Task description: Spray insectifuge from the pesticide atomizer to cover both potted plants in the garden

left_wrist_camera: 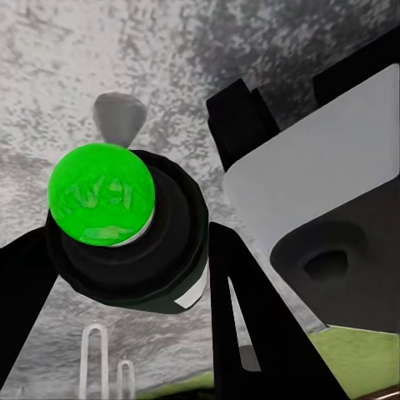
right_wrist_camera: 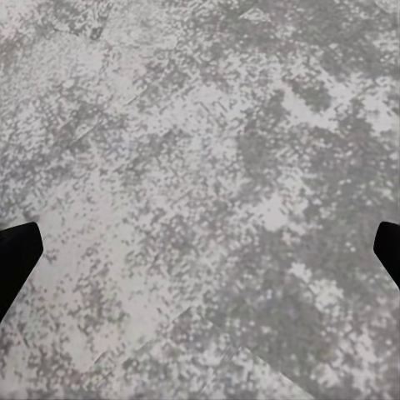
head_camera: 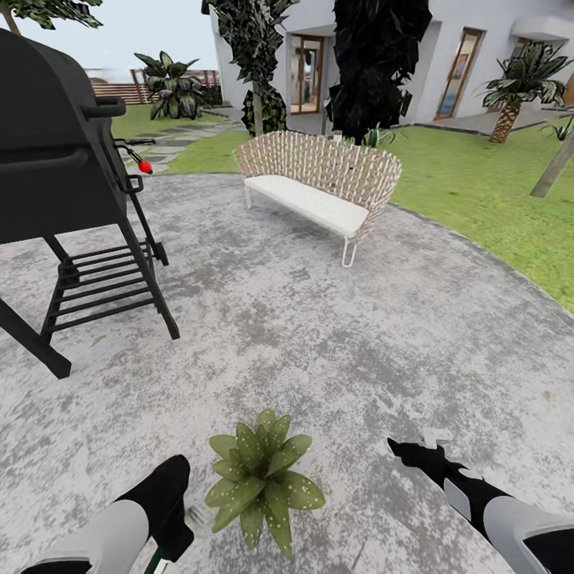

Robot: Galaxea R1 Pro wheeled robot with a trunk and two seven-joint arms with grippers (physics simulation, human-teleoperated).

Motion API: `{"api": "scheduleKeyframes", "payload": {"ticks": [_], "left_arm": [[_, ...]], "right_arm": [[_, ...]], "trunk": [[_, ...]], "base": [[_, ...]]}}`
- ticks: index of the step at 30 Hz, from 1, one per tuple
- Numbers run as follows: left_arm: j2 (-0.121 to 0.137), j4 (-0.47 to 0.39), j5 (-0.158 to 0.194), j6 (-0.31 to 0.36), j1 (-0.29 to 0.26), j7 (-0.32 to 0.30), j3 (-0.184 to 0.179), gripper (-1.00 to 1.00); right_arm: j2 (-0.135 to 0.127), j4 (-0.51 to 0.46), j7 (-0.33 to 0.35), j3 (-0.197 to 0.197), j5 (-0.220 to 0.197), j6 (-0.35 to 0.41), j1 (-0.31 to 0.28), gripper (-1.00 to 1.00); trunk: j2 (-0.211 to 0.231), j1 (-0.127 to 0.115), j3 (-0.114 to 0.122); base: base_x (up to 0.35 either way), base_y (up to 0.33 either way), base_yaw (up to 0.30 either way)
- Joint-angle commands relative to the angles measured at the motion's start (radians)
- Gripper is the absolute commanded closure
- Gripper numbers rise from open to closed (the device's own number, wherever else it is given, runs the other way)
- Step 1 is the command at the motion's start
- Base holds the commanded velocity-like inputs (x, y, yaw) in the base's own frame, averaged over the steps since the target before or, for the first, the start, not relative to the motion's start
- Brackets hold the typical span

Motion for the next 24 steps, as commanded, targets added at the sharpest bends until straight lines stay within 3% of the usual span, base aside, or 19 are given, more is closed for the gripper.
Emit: {"api": "scheduleKeyframes", "payload": {"ticks": [1, 11, 18, 24], "left_arm": [[0.0, -0.003, -0.01, 0.003, 0.0, -0.009, 0.003, 1.0], [0.002, -0.008, -0.01, 0.003, 0.0, -0.009, 0.007, 1.0], [0.002, -0.027, -0.01, 0.004, 0.0, -0.009, 0.008, 1.0], [0.002, -0.075, -0.01, 0.004, 0.0, -0.009, 0.008, 1.0]], "right_arm": [[0.0, 0.001, 0.005, 0.008, -0.011, -0.003, -0.001, -1.0], [0.0, 0.001, 0.004, 0.008, -0.011, -0.003, -0.001, -1.0], [0.0, 0.001, 0.005, 0.008, -0.011, -0.003, -0.001, -1.0], [0.0, 0.001, 0.005, 0.008, -0.011, -0.003, -0.001, -1.0]], "trunk": [[0.0, 0.0, -0.002], [0.0, 0.0, -0.014], [0.0, 0.0, -0.015], [0.0, 0.0, -0.019]], "base": [[0.0, 0.0, 0.0], [0.0, 0.014, 0.0], [0.0, 0.24, -0.023], [0.0, 0.289, -0.214]]}}
